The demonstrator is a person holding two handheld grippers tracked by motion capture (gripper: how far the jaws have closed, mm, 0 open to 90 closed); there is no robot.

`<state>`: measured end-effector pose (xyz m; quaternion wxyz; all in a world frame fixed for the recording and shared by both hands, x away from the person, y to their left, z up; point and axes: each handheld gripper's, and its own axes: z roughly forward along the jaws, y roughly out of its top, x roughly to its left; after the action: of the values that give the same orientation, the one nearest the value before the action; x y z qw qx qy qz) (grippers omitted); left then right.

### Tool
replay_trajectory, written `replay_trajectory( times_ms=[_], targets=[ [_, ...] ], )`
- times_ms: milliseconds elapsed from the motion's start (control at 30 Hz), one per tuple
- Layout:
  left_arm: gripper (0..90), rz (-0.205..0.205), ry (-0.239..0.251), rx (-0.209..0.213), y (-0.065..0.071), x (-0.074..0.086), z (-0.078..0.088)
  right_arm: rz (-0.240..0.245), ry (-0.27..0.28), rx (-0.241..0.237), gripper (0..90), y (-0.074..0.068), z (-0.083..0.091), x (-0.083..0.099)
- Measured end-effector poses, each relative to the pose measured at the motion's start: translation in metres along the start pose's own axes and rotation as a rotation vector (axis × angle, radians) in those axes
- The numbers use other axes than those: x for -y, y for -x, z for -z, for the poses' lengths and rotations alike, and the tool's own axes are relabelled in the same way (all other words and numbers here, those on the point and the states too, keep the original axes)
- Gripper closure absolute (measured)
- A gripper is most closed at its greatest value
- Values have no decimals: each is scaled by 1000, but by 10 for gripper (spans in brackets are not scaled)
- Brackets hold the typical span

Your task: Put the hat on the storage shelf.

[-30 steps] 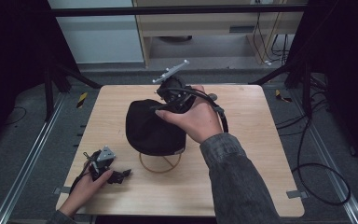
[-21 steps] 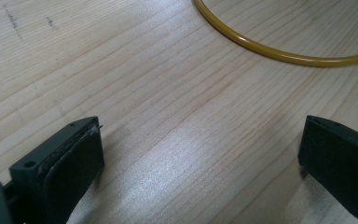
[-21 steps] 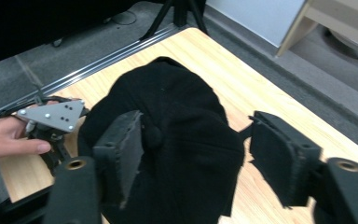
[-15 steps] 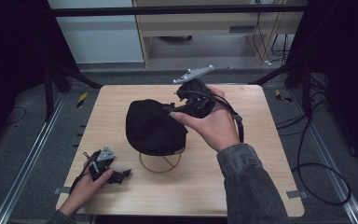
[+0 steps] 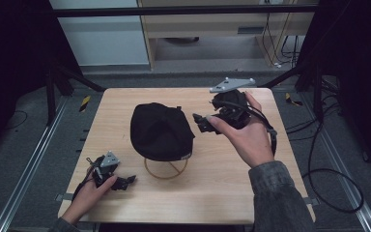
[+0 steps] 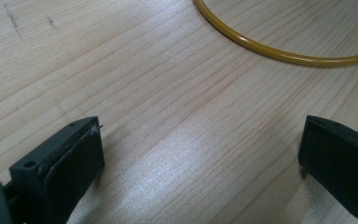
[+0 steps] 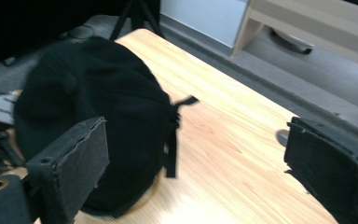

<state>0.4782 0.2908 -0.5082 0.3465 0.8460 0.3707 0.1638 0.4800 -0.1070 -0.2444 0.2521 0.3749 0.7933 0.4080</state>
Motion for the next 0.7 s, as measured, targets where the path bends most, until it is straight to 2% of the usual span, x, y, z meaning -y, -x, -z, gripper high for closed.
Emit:
replay_trajectory(
  times_ms=[267,367,433,500,533,700],
  targets=[
    [0,3,2,-2,0,0,0,-36,8,38,50,10,18,33],
    [0,8,2,-4,0,0,0,-27,1,71,50,13,25,45],
    [0,8,3,-5,1,0,-1,-38,0,89,59,16,28,55],
    [0,9,3,-6,1,0,0,-48,4,95,63,18,28,60],
    [0,9,3,-6,1,0,0,-69,4,117,70,22,28,73],
    [0,8,0,-4,1,0,0,-116,2,139,76,32,21,101]
  ],
)
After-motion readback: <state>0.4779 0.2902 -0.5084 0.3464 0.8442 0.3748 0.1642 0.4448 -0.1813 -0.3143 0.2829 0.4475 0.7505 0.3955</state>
